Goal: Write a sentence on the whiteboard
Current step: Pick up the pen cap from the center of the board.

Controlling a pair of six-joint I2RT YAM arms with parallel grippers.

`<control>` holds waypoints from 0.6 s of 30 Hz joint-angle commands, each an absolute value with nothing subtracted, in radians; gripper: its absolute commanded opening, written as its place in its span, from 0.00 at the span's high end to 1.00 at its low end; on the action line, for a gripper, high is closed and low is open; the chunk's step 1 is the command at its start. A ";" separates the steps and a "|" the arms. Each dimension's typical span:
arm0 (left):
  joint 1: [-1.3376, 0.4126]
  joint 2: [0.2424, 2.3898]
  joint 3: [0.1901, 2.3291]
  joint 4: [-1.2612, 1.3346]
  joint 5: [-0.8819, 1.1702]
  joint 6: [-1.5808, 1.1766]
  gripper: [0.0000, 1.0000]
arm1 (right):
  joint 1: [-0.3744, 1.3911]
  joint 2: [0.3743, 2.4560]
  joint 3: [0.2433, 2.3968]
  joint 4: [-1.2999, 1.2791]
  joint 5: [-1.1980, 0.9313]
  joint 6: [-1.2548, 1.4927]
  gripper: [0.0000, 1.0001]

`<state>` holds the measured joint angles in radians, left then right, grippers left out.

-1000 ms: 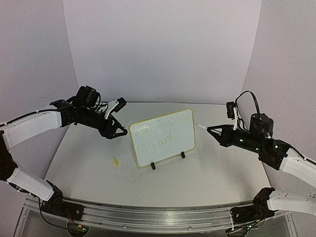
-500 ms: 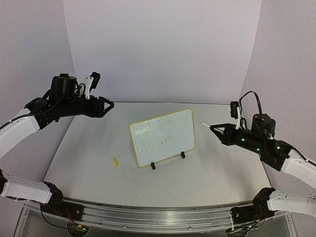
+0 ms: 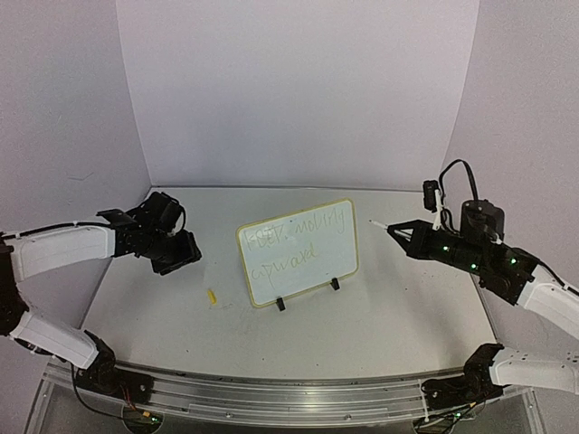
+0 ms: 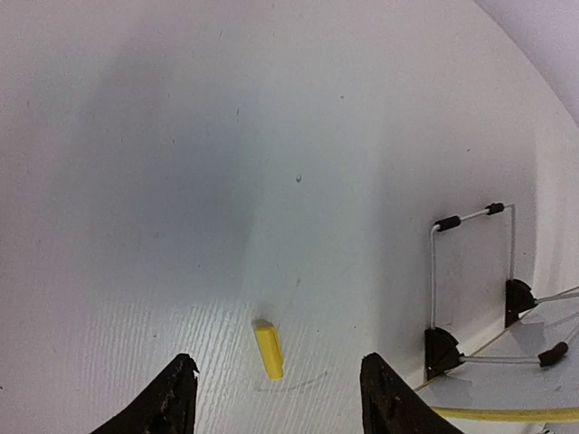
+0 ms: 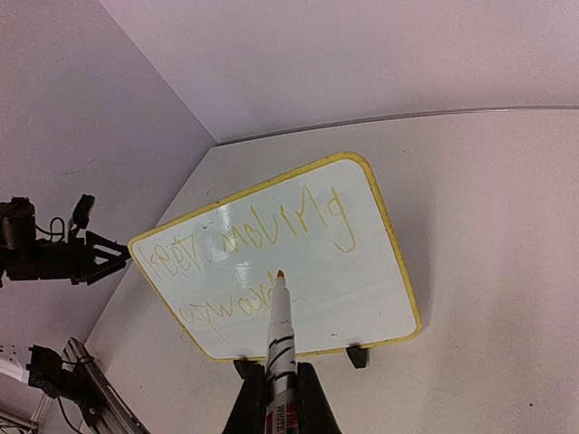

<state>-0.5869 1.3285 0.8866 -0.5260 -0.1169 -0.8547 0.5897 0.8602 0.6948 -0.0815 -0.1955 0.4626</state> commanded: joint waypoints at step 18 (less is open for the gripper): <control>-0.653 1.698 0.937 -0.431 0.031 -1.035 0.57 | 0.588 0.920 0.724 -0.104 -0.162 0.460 1.00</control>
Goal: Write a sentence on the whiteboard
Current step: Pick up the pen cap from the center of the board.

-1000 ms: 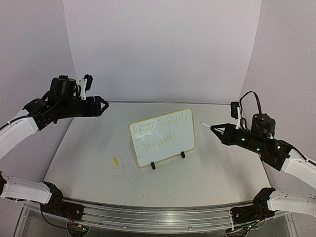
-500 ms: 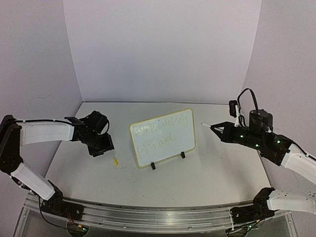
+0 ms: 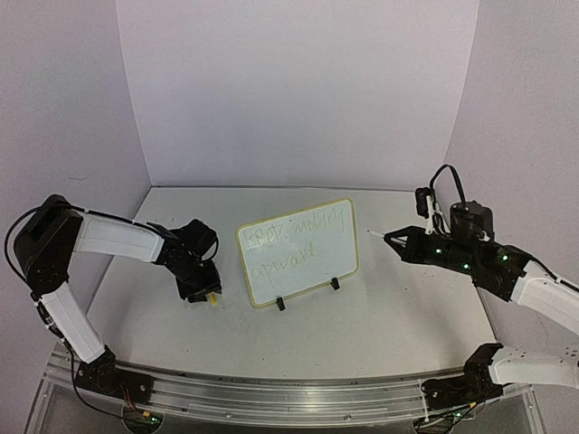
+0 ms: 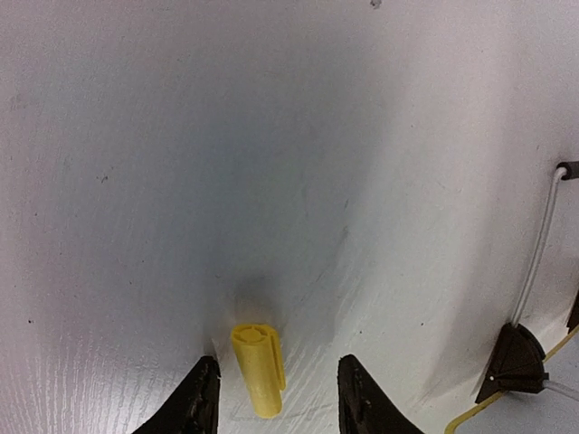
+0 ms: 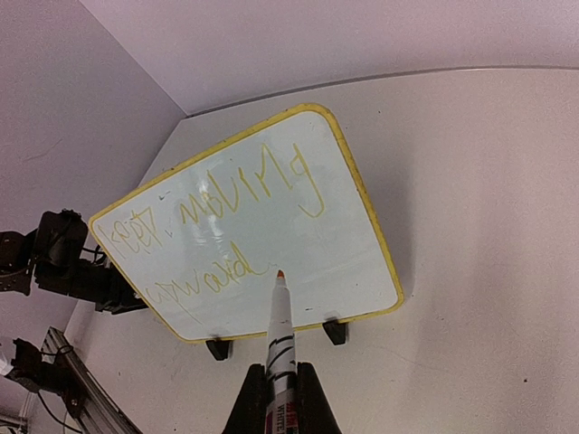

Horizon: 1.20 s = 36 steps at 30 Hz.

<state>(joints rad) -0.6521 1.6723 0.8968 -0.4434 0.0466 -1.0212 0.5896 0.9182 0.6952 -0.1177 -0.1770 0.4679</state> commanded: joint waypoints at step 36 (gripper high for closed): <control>-0.653 1.286 0.798 -0.324 -0.086 -1.327 1.00 | 0.885 0.959 0.705 0.167 0.044 0.475 1.00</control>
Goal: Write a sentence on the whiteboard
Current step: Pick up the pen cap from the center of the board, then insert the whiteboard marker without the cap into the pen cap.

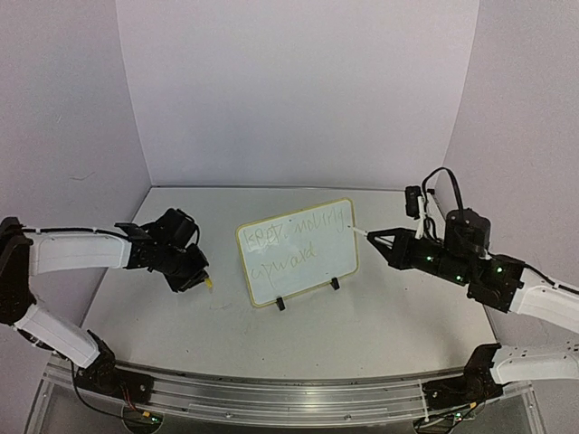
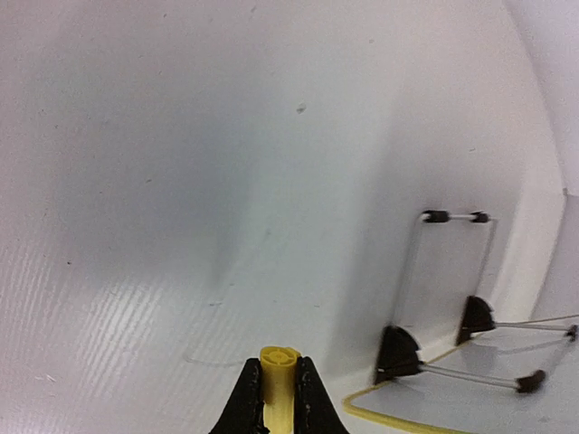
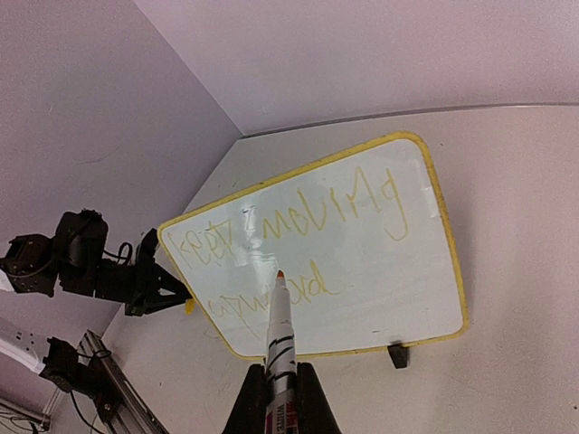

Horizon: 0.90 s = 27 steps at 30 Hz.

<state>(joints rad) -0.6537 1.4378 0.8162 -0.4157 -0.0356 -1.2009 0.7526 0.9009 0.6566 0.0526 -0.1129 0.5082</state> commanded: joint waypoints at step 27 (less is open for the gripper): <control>-0.653 1.084 0.748 -0.047 0.090 -1.586 1.00 | 1.286 1.704 1.171 0.506 0.363 0.319 1.00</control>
